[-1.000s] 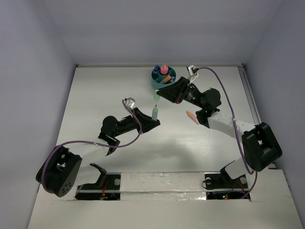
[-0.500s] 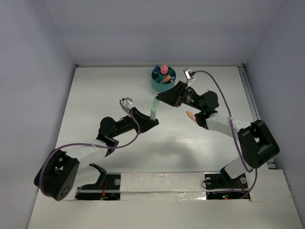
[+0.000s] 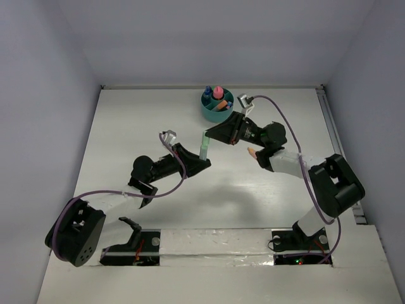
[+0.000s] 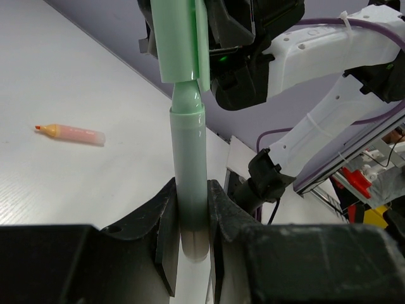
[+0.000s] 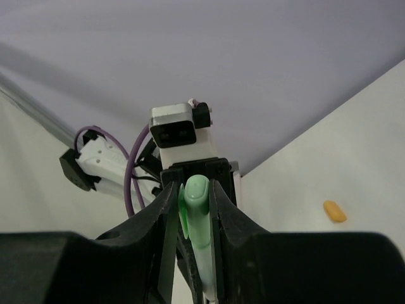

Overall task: Sort the stationery into containers
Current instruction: Close the pen cap on the pen.

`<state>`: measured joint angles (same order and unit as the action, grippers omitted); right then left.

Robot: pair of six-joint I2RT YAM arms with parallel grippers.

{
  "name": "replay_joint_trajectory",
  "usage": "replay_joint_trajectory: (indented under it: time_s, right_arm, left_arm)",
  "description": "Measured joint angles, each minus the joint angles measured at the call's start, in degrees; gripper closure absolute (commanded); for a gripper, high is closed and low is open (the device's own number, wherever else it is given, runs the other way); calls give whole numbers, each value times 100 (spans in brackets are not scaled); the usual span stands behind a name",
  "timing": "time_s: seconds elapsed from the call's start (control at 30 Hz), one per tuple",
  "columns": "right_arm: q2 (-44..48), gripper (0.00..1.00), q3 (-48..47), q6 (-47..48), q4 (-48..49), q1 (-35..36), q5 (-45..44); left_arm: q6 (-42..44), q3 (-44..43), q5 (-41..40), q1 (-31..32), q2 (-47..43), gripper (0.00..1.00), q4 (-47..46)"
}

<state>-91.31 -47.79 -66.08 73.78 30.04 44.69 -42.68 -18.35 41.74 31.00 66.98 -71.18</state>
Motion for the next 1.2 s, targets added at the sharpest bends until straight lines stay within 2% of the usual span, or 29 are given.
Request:
replay_joint_trajectory:
  time_s: [0.73, 1.07, 1.2]
  right_arm:
    - [-599, 100, 0, -1174, 297, 111, 319]
    - [-595, 100, 79, -1283, 341, 111, 424]
    - [-592, 100, 103, -1268, 337, 111, 481]
  left_arm:
    - [-22, 133, 101, -37, -103, 100, 365]
    - [-26, 201, 188, -37, -190, 100, 413]
    - [-284, 247, 245, -37, -186, 100, 356]
